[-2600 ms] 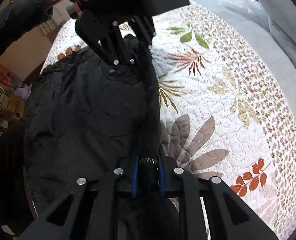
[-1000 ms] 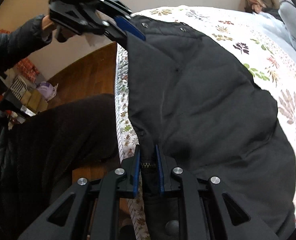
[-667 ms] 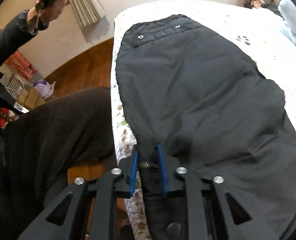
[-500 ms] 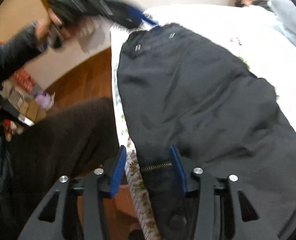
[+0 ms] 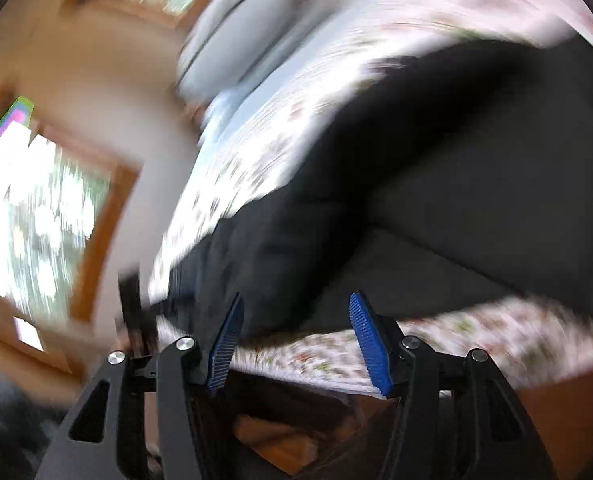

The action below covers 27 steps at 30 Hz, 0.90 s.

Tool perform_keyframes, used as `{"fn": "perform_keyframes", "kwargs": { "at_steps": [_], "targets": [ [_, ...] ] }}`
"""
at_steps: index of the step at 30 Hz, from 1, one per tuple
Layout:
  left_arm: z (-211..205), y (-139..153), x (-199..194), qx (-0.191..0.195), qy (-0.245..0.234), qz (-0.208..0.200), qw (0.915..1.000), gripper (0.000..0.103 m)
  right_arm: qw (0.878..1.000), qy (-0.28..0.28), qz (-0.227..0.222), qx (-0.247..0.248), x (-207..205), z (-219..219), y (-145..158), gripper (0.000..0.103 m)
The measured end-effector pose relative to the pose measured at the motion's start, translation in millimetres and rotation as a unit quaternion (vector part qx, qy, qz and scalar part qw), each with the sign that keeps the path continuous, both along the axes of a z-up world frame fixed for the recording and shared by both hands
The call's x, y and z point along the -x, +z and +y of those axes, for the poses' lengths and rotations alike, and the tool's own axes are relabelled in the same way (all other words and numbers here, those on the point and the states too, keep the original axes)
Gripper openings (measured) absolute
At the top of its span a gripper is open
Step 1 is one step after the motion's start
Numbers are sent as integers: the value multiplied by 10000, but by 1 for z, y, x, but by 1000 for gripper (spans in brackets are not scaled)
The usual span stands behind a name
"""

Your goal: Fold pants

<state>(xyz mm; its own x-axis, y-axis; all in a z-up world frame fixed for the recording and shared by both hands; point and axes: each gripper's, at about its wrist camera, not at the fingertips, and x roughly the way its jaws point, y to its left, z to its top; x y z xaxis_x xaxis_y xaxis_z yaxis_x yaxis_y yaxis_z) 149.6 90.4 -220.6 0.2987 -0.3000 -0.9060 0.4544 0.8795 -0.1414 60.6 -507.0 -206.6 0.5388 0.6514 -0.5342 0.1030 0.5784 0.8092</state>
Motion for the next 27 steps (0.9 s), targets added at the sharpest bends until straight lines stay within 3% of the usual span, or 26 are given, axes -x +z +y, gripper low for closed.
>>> {"fn": "perform_keyframes", "kwargs": {
  "at_steps": [5,11,14,19,24,25,27],
  "targets": [
    [-13,-11,8,-361,49,-8,9993,70,9886,-898,94,-1206,4,-19,-47,55],
    [-19,-12,2,-415,128,40,9990,76,9692,-1547,242,-1900,2,-36,-81,52],
    [-20,-14,0,-451,145,59,9989,76,9510,-1902,512,-2383,9,-36,-97,49],
    [-22,-15,2,-515,130,69,9986,78,9514,-2051,775,-2161,17,-17,-93,49],
    [-23,-16,1,-487,119,61,9987,83,9490,-2319,778,-1988,11,-27,-99,47],
    [-23,-17,2,-495,105,47,9987,83,9522,-2311,755,-1851,7,-28,-95,44],
    [-23,-18,3,-505,97,23,9987,84,9600,-2273,632,-1508,5,-32,-85,10]
  ]
}}
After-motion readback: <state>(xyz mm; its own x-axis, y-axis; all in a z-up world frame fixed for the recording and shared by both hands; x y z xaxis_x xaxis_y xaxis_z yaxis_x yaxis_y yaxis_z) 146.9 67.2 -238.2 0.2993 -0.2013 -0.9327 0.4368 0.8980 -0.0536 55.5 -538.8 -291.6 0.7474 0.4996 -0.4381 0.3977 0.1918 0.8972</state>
